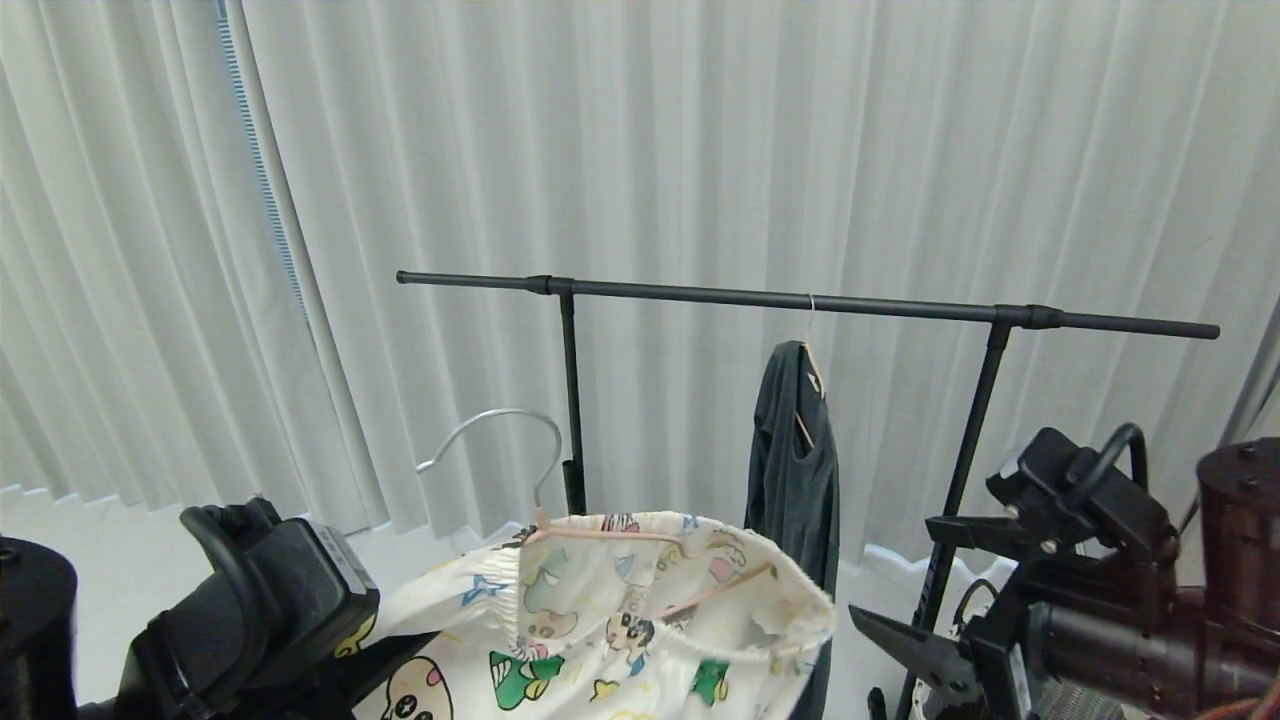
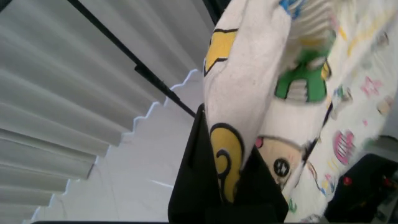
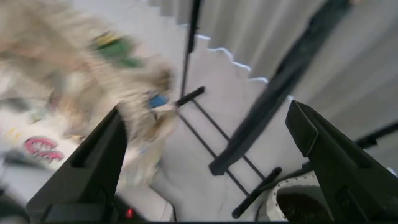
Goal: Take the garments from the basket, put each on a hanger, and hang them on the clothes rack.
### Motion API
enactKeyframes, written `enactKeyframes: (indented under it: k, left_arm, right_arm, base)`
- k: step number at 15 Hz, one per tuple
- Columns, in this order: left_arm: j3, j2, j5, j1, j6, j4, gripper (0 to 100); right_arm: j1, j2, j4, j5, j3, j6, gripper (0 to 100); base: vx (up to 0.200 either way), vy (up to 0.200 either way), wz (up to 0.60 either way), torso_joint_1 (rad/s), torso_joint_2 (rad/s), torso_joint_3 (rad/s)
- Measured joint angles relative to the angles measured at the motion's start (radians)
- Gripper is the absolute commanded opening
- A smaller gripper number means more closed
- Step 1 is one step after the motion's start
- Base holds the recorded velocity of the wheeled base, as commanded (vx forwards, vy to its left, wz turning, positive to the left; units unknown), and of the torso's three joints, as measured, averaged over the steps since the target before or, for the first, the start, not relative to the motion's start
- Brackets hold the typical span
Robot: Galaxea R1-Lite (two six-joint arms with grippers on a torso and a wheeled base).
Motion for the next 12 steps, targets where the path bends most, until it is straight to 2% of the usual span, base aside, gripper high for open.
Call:
enactKeyframes:
  k: [3, 6, 8, 12]
  left_arm:
    - [-0.007, 0.013, -0.001, -0.030, 0.000, 0.000, 0]
    - [0.006, 0.017, -0.002, -0.050, 0.000, -0.001, 0]
    - [0.037, 0.016, -0.006, -0.077, -0.001, -0.001, 0]
    - [0.069, 0.004, -0.107, -0.157, 0.000, -0.001, 0]
  right_arm:
    - [0.090, -0.091, 0.064, 0.030, 0.001, -0.063, 100]
    - [0.109, -0.125, 0.069, 0.070, 0.003, -0.114, 100]
    - [0.110, -0.132, 0.082, 0.126, 0.005, -0.153, 100]
    - [0.111, -0.116, 0.098, 0.246, 0.002, -0.256, 100]
  base:
    - [0.000, 0.000, 0.00, 0.000, 0.00, 0.000]
    - [0.000, 0.000, 0.00, 0.000, 0.00, 0.000]
    - [0.000, 0.000, 0.00, 0.000, 0.00, 0.000]
    - [0.000, 0.000, 0.00, 0.000, 0.00, 0.000]
